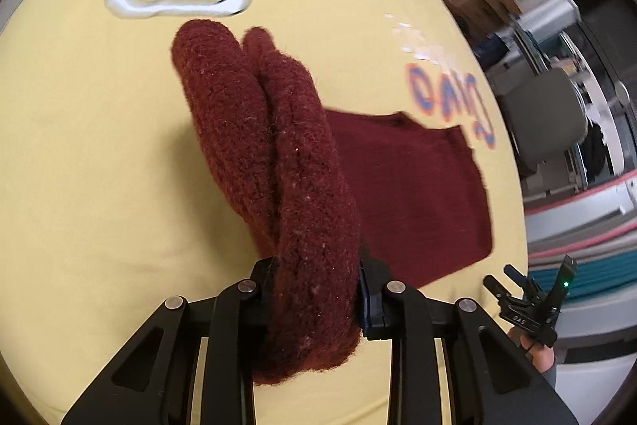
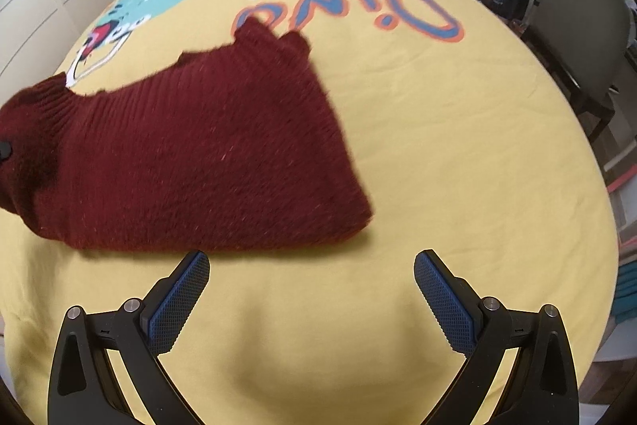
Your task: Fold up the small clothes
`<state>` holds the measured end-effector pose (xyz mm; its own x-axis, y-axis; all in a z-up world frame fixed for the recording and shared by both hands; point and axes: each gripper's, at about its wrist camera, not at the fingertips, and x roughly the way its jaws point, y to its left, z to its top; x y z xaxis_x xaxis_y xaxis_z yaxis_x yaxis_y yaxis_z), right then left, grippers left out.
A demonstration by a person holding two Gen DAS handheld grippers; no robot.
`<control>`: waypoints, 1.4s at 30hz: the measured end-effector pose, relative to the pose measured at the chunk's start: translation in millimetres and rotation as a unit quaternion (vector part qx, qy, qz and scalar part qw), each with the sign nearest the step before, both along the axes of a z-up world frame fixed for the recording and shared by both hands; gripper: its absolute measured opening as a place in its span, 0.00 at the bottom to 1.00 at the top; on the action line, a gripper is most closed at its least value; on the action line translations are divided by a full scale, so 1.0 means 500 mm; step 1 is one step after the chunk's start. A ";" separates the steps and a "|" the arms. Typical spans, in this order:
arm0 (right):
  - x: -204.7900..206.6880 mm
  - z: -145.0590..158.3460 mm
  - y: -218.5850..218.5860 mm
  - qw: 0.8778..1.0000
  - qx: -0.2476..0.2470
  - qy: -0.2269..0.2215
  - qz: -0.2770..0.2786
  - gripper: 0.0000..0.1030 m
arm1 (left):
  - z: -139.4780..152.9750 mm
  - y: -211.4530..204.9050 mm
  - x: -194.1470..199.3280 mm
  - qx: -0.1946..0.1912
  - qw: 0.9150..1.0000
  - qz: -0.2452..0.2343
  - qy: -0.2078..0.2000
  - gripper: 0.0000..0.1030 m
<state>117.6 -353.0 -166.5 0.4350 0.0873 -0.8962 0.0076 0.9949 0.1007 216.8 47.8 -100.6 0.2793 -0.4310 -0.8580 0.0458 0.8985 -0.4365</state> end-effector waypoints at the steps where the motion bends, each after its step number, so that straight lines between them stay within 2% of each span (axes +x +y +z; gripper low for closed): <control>1: 0.001 0.006 -0.009 1.000 0.001 -0.003 -0.003 1.00 | 0.015 -0.028 0.009 0.002 1.000 -0.008 -0.005 0.22; 4: 0.007 0.030 -0.044 1.000 0.002 -0.017 -0.015 1.00 | 0.043 -0.107 0.029 0.003 0.999 -0.030 -0.019 0.22; 9: 0.018 0.060 -0.098 0.999 -0.013 -0.029 -0.024 1.00 | 0.040 -0.279 0.074 0.018 0.997 -0.070 -0.023 0.21; 13: 0.018 0.070 -0.139 0.999 -0.021 -0.032 -0.033 1.00 | 0.001 -0.424 0.096 0.026 0.993 -0.112 -0.007 0.21; 17: 0.005 0.056 -0.170 0.999 -0.021 -0.023 -0.042 1.00 | -0.042 -0.514 0.092 0.041 0.990 -0.132 0.004 0.21; 18: 0.001 0.049 -0.176 0.999 -0.019 -0.018 -0.044 1.00 | -0.054 -0.530 0.090 0.048 0.990 -0.132 0.007 0.21; 21: -0.012 0.023 -0.188 0.999 -0.019 0.001 -0.046 1.00 | -0.101 -0.578 0.075 0.108 0.984 -0.139 0.009 0.22; 23: -0.016 0.008 -0.192 0.999 -0.017 0.011 -0.047 1.00 | -0.127 -0.592 0.071 0.128 0.982 -0.136 0.017 0.25; 28: -0.023 -0.029 -0.198 0.998 -0.011 0.033 -0.048 1.00 | -0.158 -0.609 0.072 0.155 0.980 -0.123 0.024 0.39; 30: -0.026 -0.040 -0.199 0.998 -0.011 0.039 -0.048 1.00 | -0.152 -0.603 0.067 0.157 0.980 -0.116 0.027 0.41; 32: -0.027 -0.047 -0.199 0.998 -0.009 0.043 -0.050 1.00 | -0.144 -0.601 0.067 0.158 0.981 -0.110 0.027 0.50; 34: -0.028 -0.053 -0.199 0.998 -0.007 0.046 -0.051 1.00 | -0.137 -0.598 0.065 0.159 0.981 -0.110 0.031 0.72; 37: -0.027 -0.054 -0.198 0.998 -0.007 0.048 -0.050 1.00 | -0.116 -0.588 0.062 0.152 0.982 -0.111 0.020 0.88; 39: -0.026 -0.051 -0.196 0.998 -0.007 0.047 -0.048 1.00 | -0.102 -0.574 0.059 0.145 0.983 -0.109 0.018 0.95; 42: -0.022 -0.036 -0.191 0.998 0.002 0.039 -0.042 1.00 | -0.068 -0.538 0.044 0.121 0.986 -0.111 0.011 0.96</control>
<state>106.5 -448.7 -184.7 0.3689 0.0573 -0.9277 0.0981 0.9901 0.1002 238.7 -221.2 -134.9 0.1818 -0.2619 -0.9478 0.2456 0.9454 -0.2141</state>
